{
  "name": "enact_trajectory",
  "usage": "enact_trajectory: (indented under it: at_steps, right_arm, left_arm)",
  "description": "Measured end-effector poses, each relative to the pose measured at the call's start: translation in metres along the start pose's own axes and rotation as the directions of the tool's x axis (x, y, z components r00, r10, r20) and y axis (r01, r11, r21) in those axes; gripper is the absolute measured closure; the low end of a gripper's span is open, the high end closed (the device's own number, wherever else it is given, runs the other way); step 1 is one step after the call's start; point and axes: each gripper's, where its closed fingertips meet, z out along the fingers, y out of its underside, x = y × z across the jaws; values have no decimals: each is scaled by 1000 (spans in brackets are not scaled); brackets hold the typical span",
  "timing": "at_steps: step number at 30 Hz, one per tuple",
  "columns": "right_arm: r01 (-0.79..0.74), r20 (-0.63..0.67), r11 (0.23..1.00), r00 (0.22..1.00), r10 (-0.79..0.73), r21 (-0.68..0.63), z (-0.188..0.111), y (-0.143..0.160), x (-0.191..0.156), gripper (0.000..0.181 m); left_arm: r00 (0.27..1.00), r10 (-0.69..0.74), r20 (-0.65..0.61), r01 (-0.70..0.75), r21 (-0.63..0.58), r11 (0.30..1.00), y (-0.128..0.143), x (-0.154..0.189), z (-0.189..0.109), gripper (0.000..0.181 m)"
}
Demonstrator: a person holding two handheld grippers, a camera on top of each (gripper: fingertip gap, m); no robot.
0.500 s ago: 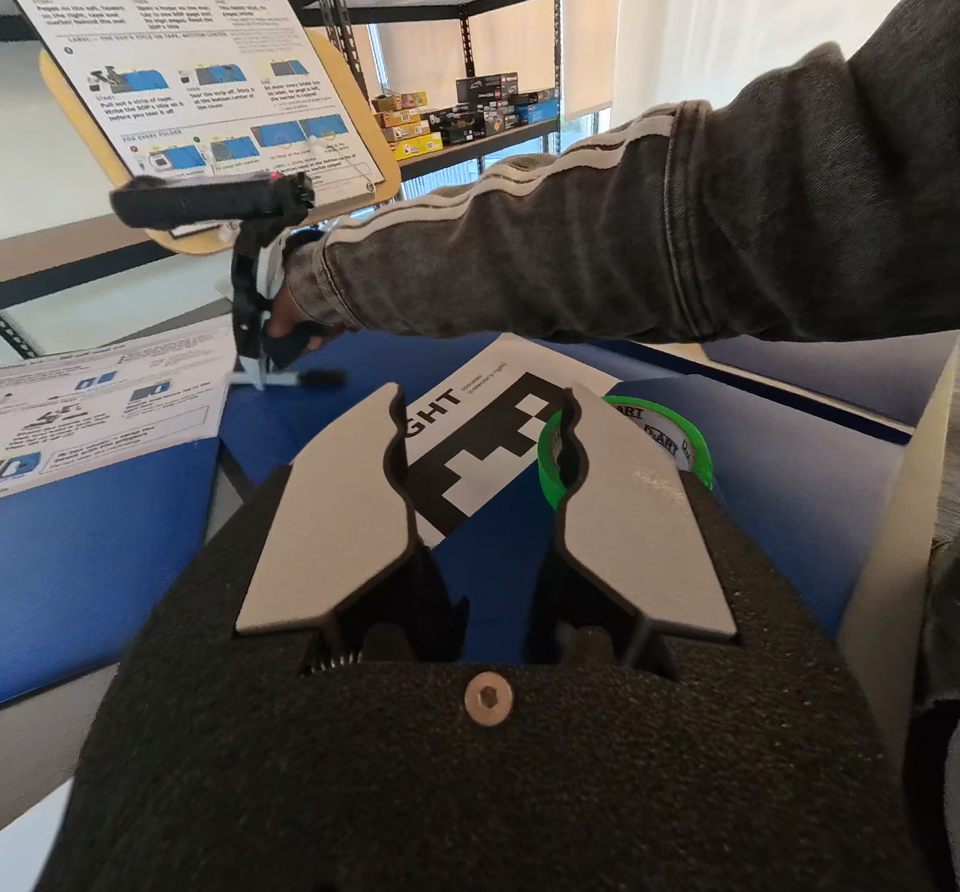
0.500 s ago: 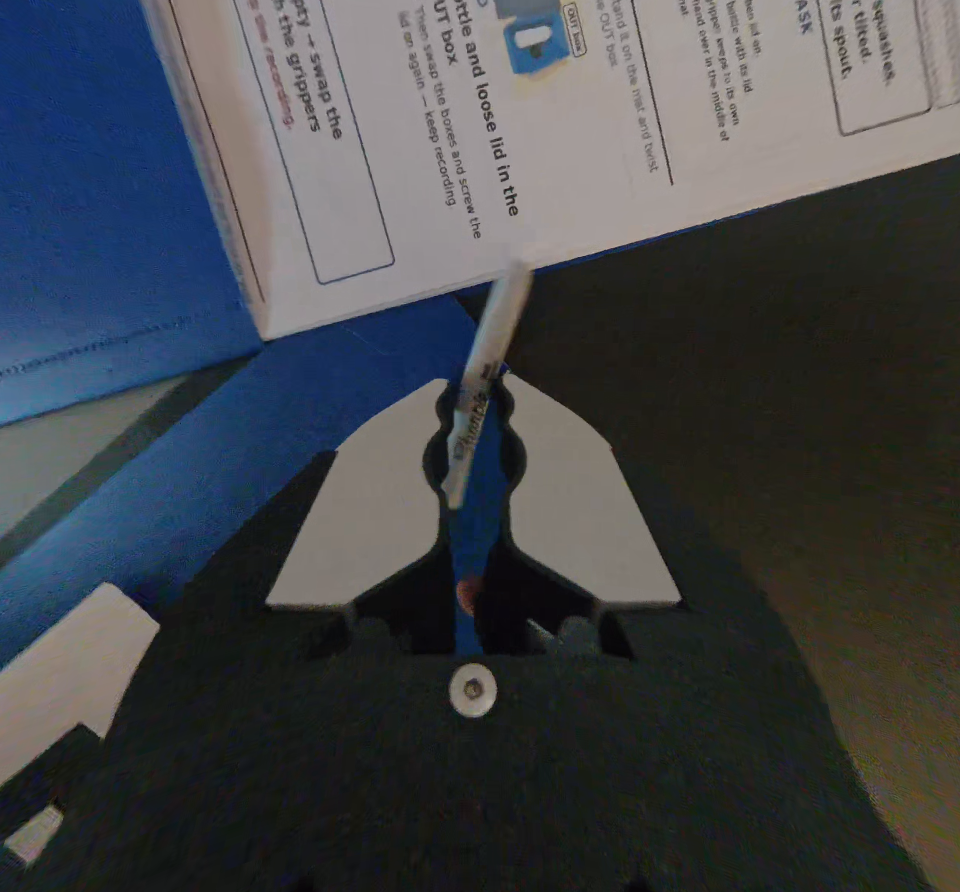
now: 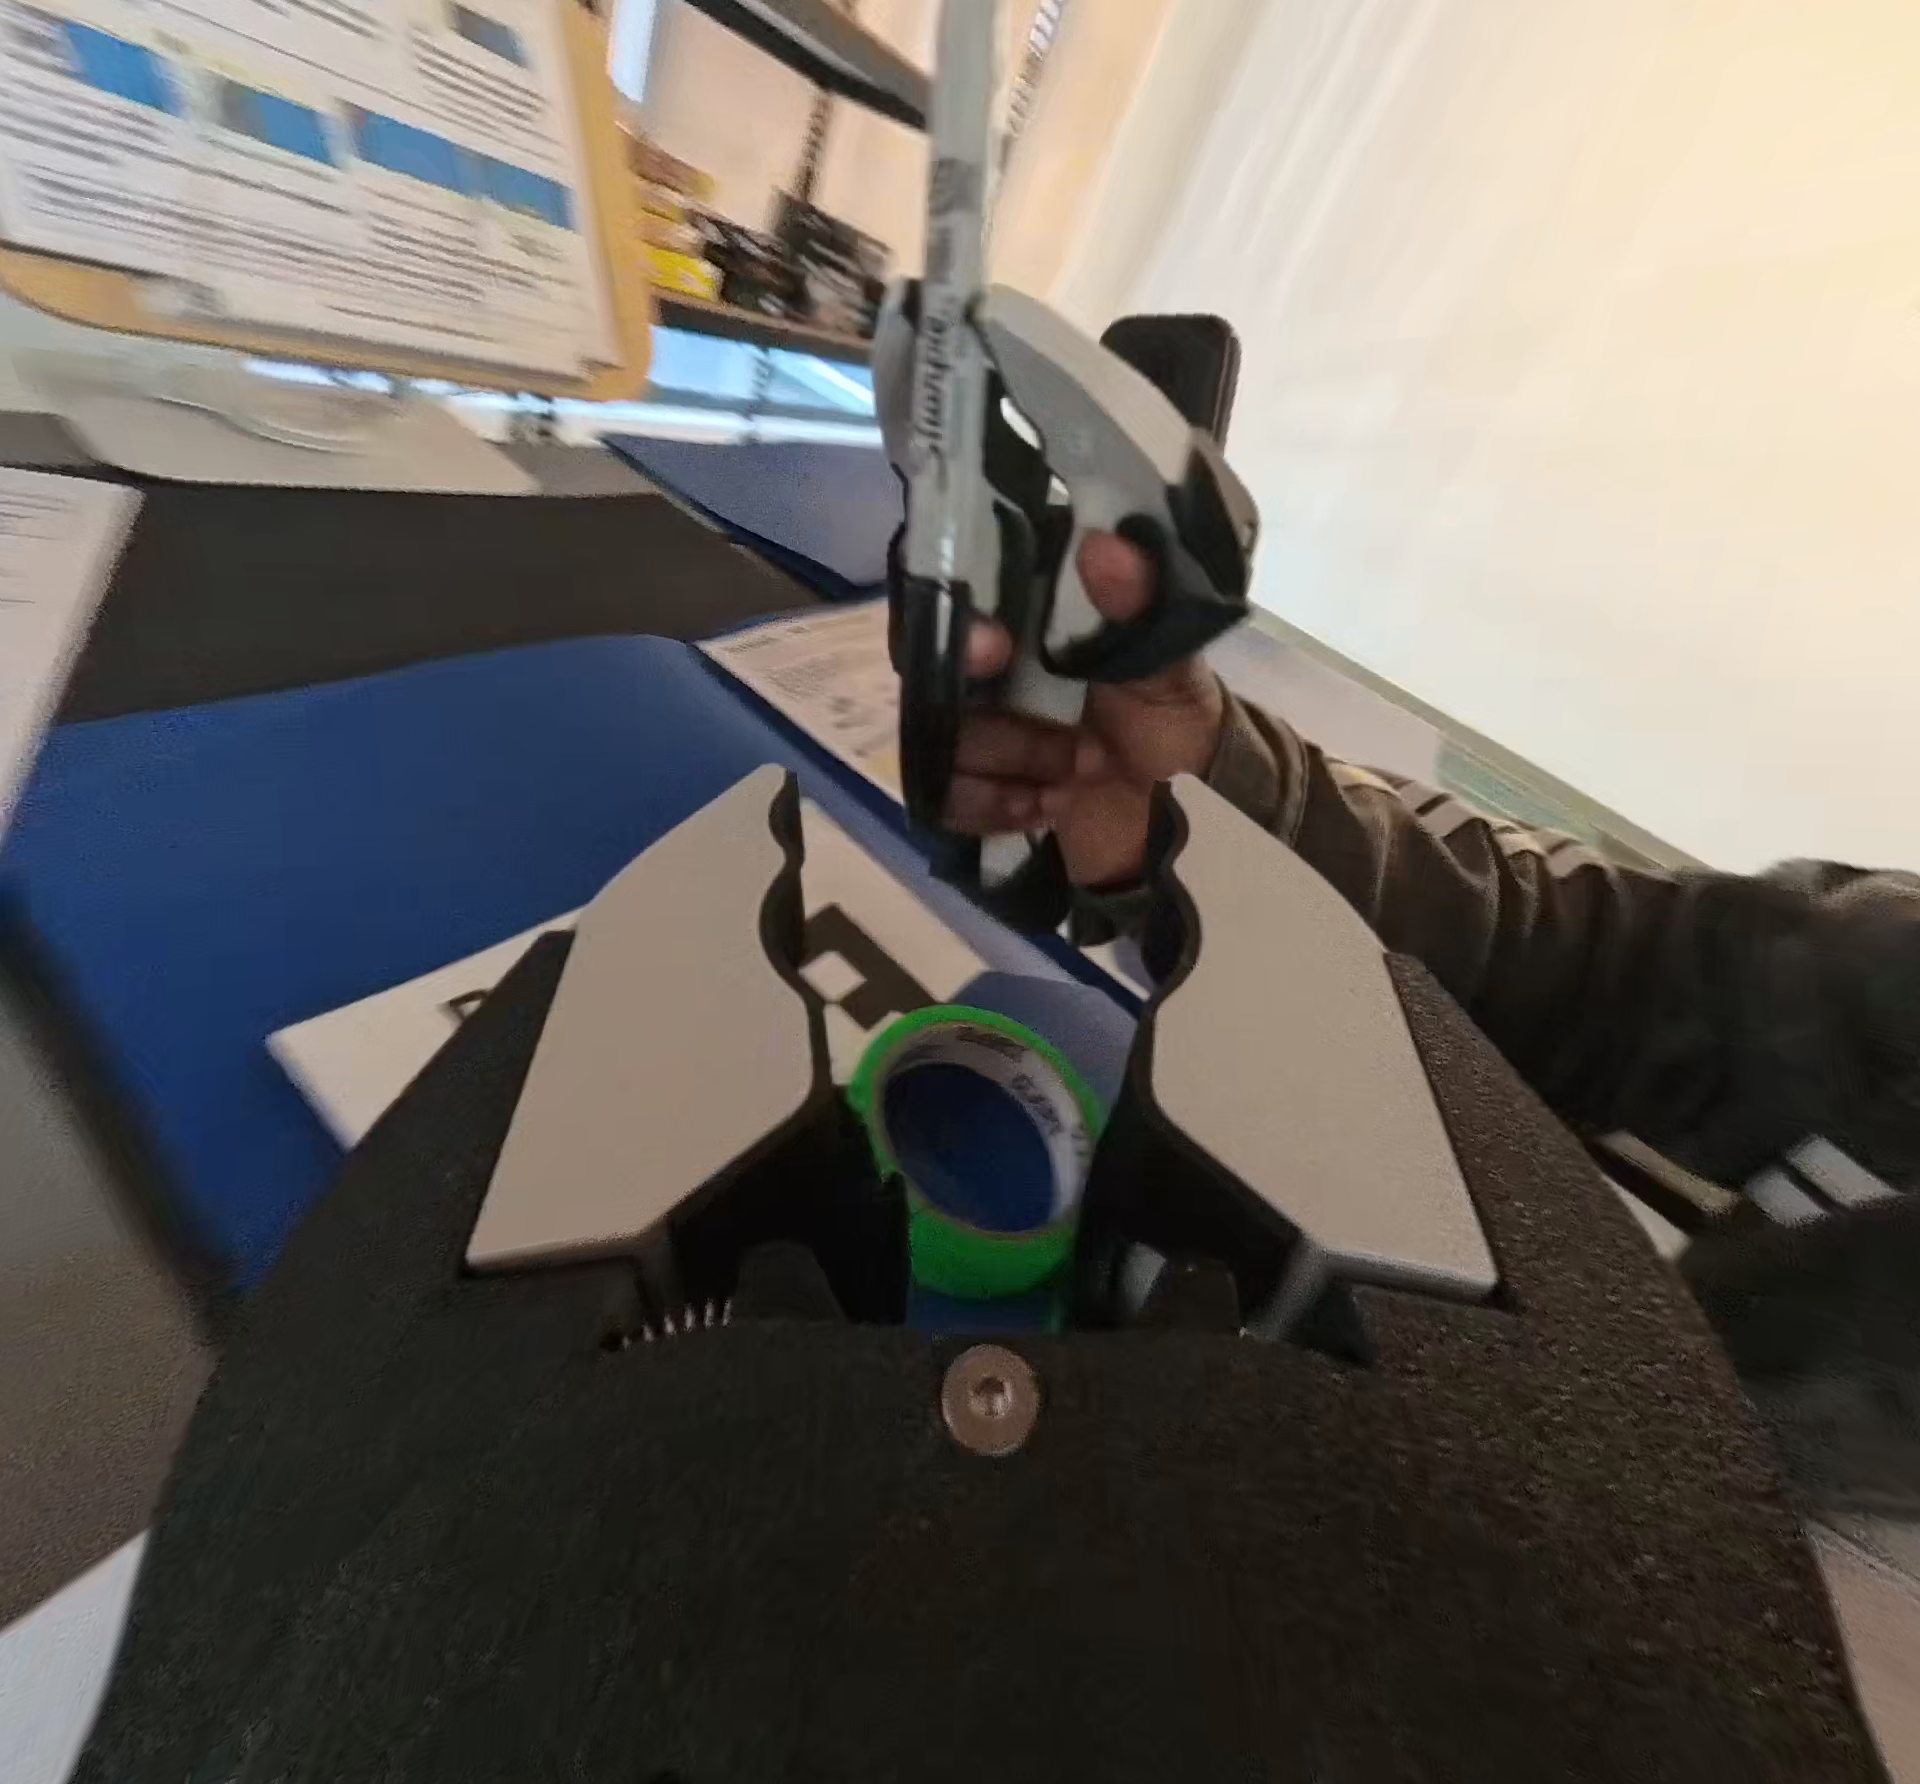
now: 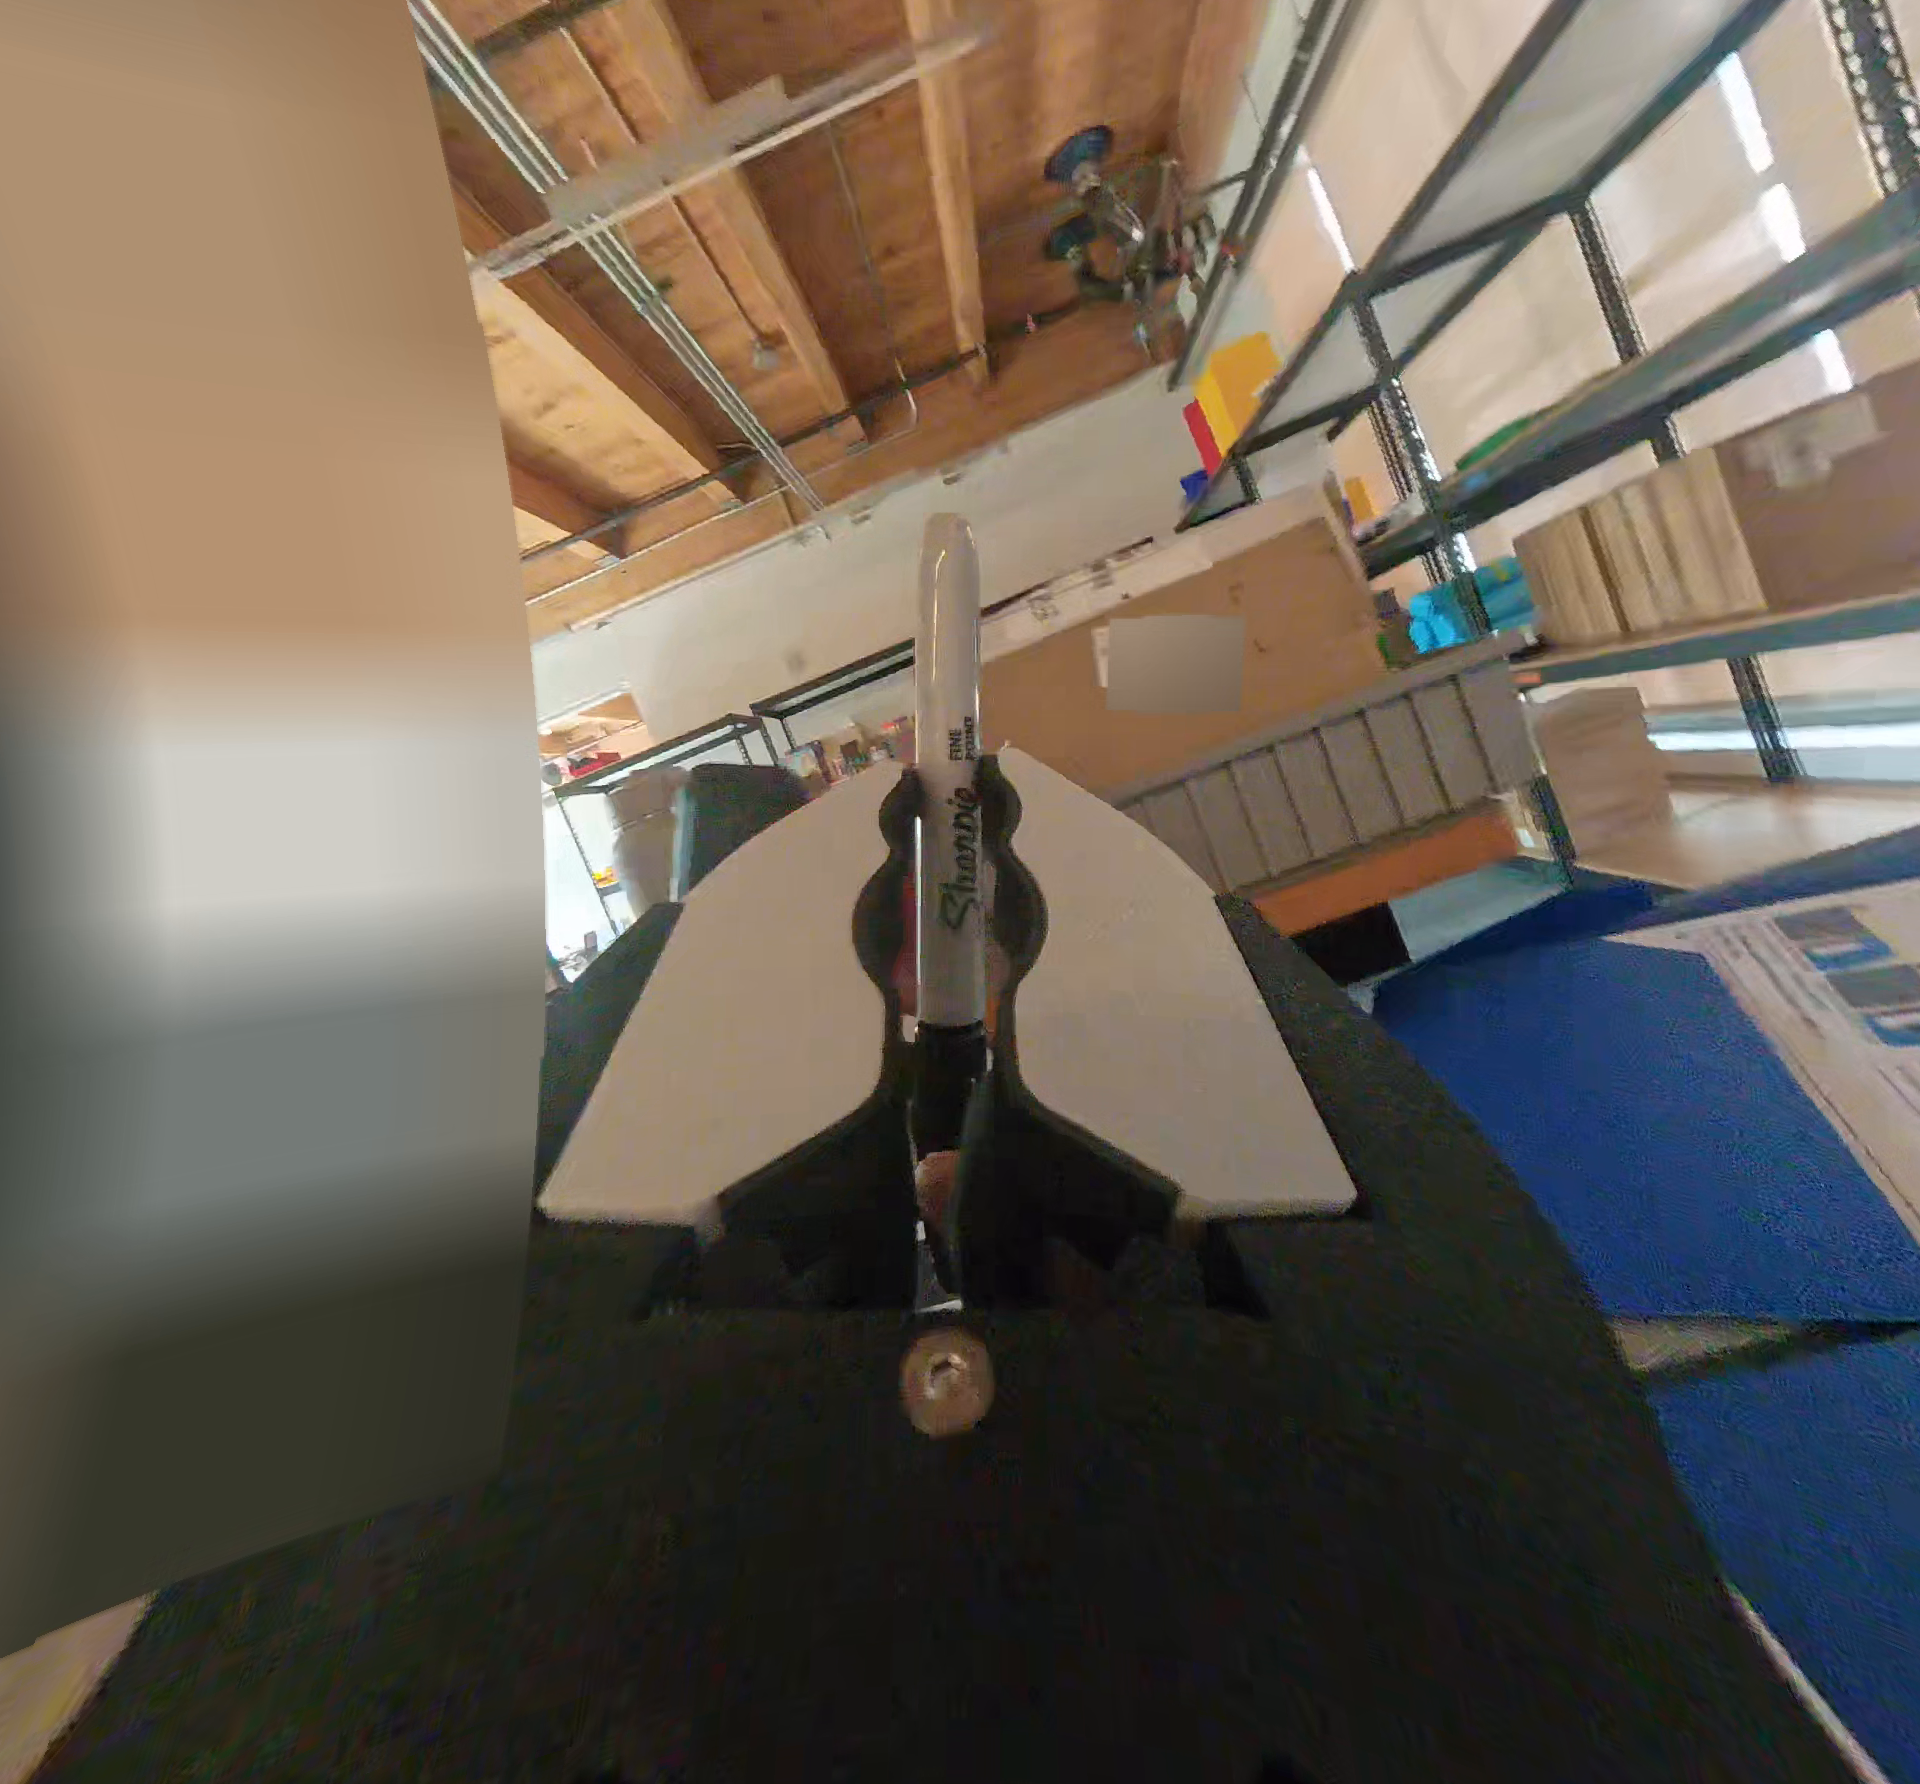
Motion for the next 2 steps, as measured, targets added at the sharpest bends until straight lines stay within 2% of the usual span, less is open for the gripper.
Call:
enact_trajectory:
  at_steps: [1, 2]
  right_arm:
    - [17, 17, 1000, 1000, -18, 11, -2, 0, -17, 170]
    - [27, 31, 999, 999, -28, 27, -5, -1, -31, 170]
  left_arm:
    - [998, 7, -55, -9, -37, 999, 1, 12, 7, 118]
    - [993, 30, -114, -38, -68, 997, 3, 25, 13, 122]
